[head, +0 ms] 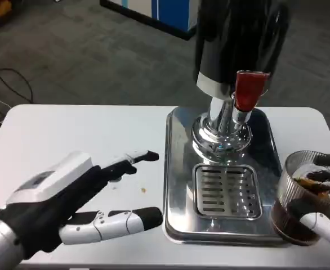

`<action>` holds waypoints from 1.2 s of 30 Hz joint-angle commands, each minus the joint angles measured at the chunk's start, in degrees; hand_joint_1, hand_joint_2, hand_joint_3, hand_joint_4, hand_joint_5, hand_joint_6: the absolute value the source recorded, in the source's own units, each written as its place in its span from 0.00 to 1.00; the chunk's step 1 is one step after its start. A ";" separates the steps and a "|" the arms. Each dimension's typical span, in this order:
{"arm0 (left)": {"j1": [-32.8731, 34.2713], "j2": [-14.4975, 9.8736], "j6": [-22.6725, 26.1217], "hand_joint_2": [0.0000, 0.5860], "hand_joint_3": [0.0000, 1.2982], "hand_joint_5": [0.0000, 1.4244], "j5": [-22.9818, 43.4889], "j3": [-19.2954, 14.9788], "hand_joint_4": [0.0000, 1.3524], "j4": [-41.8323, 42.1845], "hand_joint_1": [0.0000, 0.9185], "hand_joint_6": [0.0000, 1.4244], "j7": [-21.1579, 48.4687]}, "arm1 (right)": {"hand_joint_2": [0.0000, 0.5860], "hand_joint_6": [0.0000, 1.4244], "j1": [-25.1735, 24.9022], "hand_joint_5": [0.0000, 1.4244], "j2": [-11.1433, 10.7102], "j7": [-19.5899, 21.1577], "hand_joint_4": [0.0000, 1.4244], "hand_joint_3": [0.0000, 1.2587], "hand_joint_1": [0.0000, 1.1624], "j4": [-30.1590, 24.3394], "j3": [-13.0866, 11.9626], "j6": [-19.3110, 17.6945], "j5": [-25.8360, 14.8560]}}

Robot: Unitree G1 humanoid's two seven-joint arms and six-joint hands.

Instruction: Grasp the cup under the faucet to collect the drink, then remove the cup.

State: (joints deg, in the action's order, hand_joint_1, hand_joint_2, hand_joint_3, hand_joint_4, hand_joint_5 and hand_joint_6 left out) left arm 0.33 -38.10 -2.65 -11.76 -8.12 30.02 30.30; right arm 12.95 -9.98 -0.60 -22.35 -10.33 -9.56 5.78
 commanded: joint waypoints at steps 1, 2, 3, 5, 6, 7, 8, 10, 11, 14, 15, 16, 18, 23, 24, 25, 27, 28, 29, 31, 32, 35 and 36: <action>-0.28 0.17 2.17 0.10 0.11 0.11 -0.73 0.35 0.06 4.00 0.00 0.16 -0.11 | 0.29 1.00 0.50 1.00 -0.62 -1.35 0.85 0.80 0.71 -3.38 -1.00 -3.48 -2.28; -0.39 0.20 2.56 0.10 0.11 0.11 -0.85 0.34 0.06 4.85 0.00 0.16 -0.11 | 0.29 1.00 0.61 1.00 -0.65 -1.67 0.85 0.80 0.71 -3.62 -1.08 -3.57 -2.51; -0.48 0.21 2.88 0.10 0.11 0.11 -0.93 0.35 0.05 5.40 0.00 0.16 -0.12 | 0.29 1.00 0.76 1.00 -0.72 -1.97 0.85 0.80 0.71 -3.95 -1.17 -3.80 -2.57; -1.13 0.47 3.94 0.10 0.10 0.11 -1.23 0.31 0.05 7.59 0.00 0.16 -0.19 | 0.29 1.00 1.18 1.00 -0.83 -2.77 0.85 0.80 0.71 -4.68 -1.33 -3.82 -3.06; -1.37 0.55 4.34 0.09 0.10 0.11 -1.33 0.32 0.05 8.35 0.00 0.16 -0.19 | 0.29 1.00 1.40 1.00 -0.87 -3.16 0.85 0.80 0.71 -5.02 -1.41 -3.87 -3.19; -1.68 0.63 4.73 0.09 0.10 0.11 -1.49 0.37 0.05 9.28 0.00 0.16 -0.18 | 0.29 1.00 1.69 1.00 -0.91 -3.61 0.85 0.80 0.71 -5.36 -1.44 -3.83 -3.46; -2.00 0.65 5.12 0.09 0.10 0.11 -1.64 0.46 0.05 10.33 0.00 0.16 -0.07 | 0.29 1.00 1.86 1.00 -0.92 -3.90 0.85 0.80 0.71 -5.56 -1.47 -3.83 -3.61; -2.57 0.71 5.96 0.09 0.10 0.11 -2.06 0.67 0.05 12.43 0.00 0.16 0.15 | 0.29 1.00 2.56 1.00 -1.05 -4.68 0.85 0.80 0.71 -6.25 -1.48 -3.92 -4.18; -2.90 0.78 6.43 0.09 0.10 0.11 -2.38 0.83 0.05 13.75 0.00 0.16 0.24 | 0.29 1.00 2.84 1.00 -1.09 -4.97 0.85 0.80 0.71 -6.55 -1.49 -3.91 -4.44; -3.63 0.94 7.50 0.10 0.10 0.11 -3.30 1.18 0.05 16.57 0.00 0.16 0.35 | 0.29 1.00 3.38 1.00 -1.39 -5.90 0.85 0.80 0.71 -7.41 -1.46 -4.07 -5.08; -3.79 0.95 7.83 0.10 0.10 0.11 -3.54 1.28 0.05 17.23 0.00 0.16 0.41 | 0.30 1.00 3.46 1.00 -1.46 -6.16 0.85 0.80 0.71 -7.60 -1.45 -4.11 -5.25; -4.16 0.82 8.12 0.10 0.10 0.11 -4.45 1.43 0.05 18.48 0.00 0.16 0.49 | 0.30 1.00 3.51 1.00 -1.61 -6.55 0.85 0.80 0.71 -7.91 -1.38 -4.24 -5.44; -5.08 0.57 8.49 0.10 0.10 0.11 -6.22 1.77 0.05 20.86 0.00 0.16 0.77 | 0.30 1.00 3.54 1.00 -1.80 -7.16 0.85 0.80 0.72 -8.38 -1.26 -4.53 -5.64; -8.19 1.10 9.29 0.09 0.10 0.10 -10.90 2.91 0.04 25.22 0.00 0.15 1.10 | 0.30 1.00 3.22 1.00 -2.23 -8.55 0.86 0.80 0.72 -9.17 -1.29 -5.46 -5.93; -8.68 1.18 9.31 0.08 0.10 0.10 -11.55 3.06 0.04 25.75 0.00 0.15 1.15 | 0.30 1.00 3.14 1.00 -2.39 -8.81 0.86 0.80 0.72 -9.27 -1.34 -5.65 -5.98; -9.45 1.25 9.36 0.08 0.10 0.09 -12.69 3.27 0.03 26.57 0.00 0.15 1.27 | 0.30 1.00 3.08 1.00 -2.49 -9.02 0.86 0.80 0.72 -9.32 -1.39 -5.81 -6.01; -10.50 1.45 9.42 0.08 0.09 0.08 -14.44 3.52 0.03 27.70 0.00 0.15 1.56 | 0.30 1.00 2.90 1.00 -3.08 -9.95 0.86 0.81 0.72 -9.41 -1.47 -6.23 -6.20; -10.98 1.62 9.38 0.07 0.08 0.08 -15.14 3.55 0.02 28.15 0.00 0.14 1.68 | 0.30 1.00 2.77 1.00 -3.42 -10.40 0.86 0.81 0.72 -9.41 -1.50 -6.43 -6.21; -11.68 1.83 9.32 0.08 0.08 0.08 -15.83 3.43 0.02 28.68 0.00 0.14 1.75 | 0.30 1.00 2.47 1.00 -3.86 -10.90 0.86 0.81 0.72 -9.32 -1.48 -6.64 -6.15; -12.78 2.08 9.17 0.08 0.07 0.07 -16.84 3.13 0.01 29.48 0.00 0.14 1.90 | 0.30 1.00 2.02 1.00 -4.43 -11.41 0.86 0.81 0.72 -9.14 -1.38 -6.86 -6.04; -13.23 2.32 8.99 0.08 0.07 0.07 -17.36 2.97 0.01 29.76 0.00 0.14 1.91 | 0.30 1.00 1.74 1.00 -4.66 -11.59 0.86 0.81 0.72 -9.01 -1.26 -6.95 -5.95; -14.34 2.99 7.90 0.08 0.07 0.07 -18.45 2.29 0.00 29.98 0.00 0.14 2.05 | 0.30 1.00 1.08 1.00 -5.11 -12.06 0.87 0.81 0.72 -8.78 -0.79 -7.12 -5.60; -14.59 3.18 7.56 0.08 0.07 0.07 -18.76 2.09 0.00 29.98 0.00 0.13 2.14 | 0.30 1.00 0.85 1.00 -5.22 -12.25 0.87 0.81 0.72 -8.75 -0.47 -7.14 -5.37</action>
State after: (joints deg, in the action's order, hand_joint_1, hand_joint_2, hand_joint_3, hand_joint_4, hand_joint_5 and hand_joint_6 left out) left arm -13.38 -35.51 6.17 -29.50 -5.51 58.53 31.71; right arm 15.36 -14.55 -12.58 -29.80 -11.05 -13.65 0.92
